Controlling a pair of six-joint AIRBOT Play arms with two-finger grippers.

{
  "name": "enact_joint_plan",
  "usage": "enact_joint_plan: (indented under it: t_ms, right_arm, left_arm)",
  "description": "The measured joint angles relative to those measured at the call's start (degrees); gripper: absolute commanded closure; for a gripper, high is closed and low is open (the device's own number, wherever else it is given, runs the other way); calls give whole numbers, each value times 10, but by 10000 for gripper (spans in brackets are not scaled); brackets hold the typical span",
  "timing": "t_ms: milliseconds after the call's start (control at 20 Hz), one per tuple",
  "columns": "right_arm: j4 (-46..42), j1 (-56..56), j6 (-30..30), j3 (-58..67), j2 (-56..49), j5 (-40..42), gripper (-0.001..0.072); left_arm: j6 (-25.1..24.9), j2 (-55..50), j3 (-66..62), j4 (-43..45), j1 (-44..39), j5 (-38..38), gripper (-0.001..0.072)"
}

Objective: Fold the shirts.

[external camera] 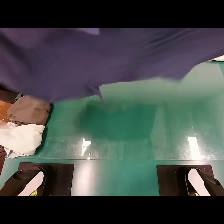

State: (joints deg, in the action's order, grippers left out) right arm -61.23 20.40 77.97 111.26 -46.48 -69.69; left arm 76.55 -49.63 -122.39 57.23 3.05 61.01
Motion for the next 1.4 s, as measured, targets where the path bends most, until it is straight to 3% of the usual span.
enact_joint_plan:
  t_ms: [250,500,700,900,1150,1400]
  right_arm:
    - [3,24,5,76,5,-29,702]
    - [-1,15,7,22,-56,-96,702]
    - [-31,-49,7,-33,-169,-156,702]
    - [-72,-111,7,-102,-299,-178,702]
    - [-89,-136,7,-119,-437,-118,702]
    - [-92,-140,7,-58,-505,-40,703]
  left_arm:
    - [3,0,-59,-68,0,-19,685]
    - [19,-24,98,-71,-2,5,684]
    - [14,-113,236,-76,-30,49,684]
    - [-7,-259,294,-65,-63,64,684]
    - [-17,-391,310,-44,-70,-44,684]
    - [-45,-427,307,-38,-48,-151,684]
